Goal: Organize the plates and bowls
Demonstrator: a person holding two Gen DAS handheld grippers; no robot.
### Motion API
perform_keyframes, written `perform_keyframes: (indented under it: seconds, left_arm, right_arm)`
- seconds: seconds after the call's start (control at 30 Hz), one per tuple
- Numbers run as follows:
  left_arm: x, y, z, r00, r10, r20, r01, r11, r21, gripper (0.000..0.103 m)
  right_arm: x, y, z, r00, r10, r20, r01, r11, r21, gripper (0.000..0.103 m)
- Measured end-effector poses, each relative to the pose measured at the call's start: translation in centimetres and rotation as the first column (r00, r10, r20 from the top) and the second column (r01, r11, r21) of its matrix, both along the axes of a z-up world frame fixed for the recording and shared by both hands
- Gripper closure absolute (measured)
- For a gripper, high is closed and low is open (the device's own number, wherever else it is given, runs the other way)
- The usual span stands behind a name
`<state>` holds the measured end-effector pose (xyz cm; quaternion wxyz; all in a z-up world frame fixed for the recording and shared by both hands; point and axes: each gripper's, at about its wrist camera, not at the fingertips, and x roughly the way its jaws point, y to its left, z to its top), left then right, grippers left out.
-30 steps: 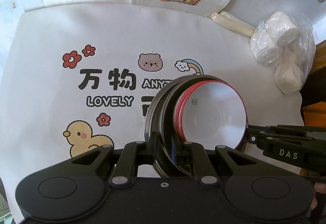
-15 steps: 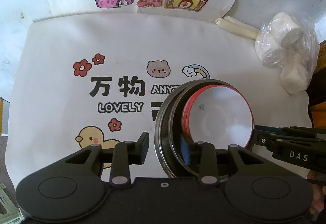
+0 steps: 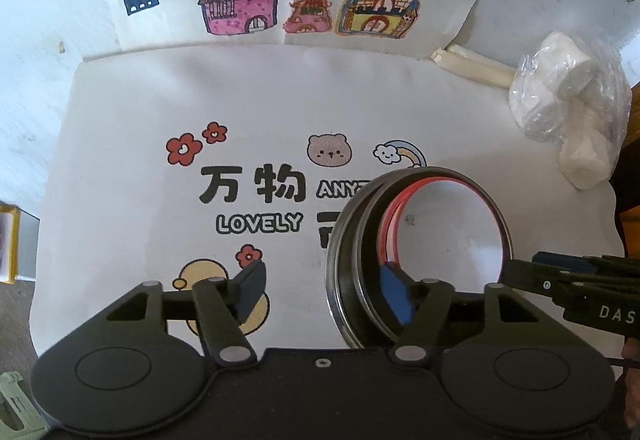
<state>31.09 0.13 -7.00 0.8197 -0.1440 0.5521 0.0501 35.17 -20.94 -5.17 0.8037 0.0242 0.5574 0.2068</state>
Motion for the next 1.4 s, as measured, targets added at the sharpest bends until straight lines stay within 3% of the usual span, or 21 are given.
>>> perform_keyframes:
  seconds: [0.2,0.57,0.83,1.0,1.4]
  left_arm:
    - [-0.3,0.3,0.4,1.000,0.016,0.021,-0.016,1.000,0.016,0.028]
    - [-2.1,-0.9,2.2,0.987,0.071,0.145,-0.077,0.996,0.035,0.003]
    - [-4.0,-1.9,3.9,0.965,0.132,0.227,-0.144,0.989,0.034,0.001]
    - [-5.4,-3.1,5.0,0.954,0.121,0.273,-0.145,0.987,0.068,0.001]
    - [-10.5,-5.0,6.7,0.933,0.179,0.312,-0.206,0.977,0.056,0.001]
  right_arm:
    - [-0.6,0.5,0.4,0.999,0.025,0.026,-0.025,1.000,0.001,0.040]
    - [-1.2,-0.7,1.7,0.995,0.034,0.097,-0.040,0.998,0.055,0.027]
    - [-2.0,-2.1,3.4,0.984,0.053,0.168,-0.072,0.992,0.108,0.012]
    - [-3.0,-3.0,4.6,0.974,0.064,0.217,-0.093,0.987,0.129,0.002]
    - [-7.9,-4.7,6.3,0.952,0.082,0.294,-0.127,0.982,0.137,0.000]
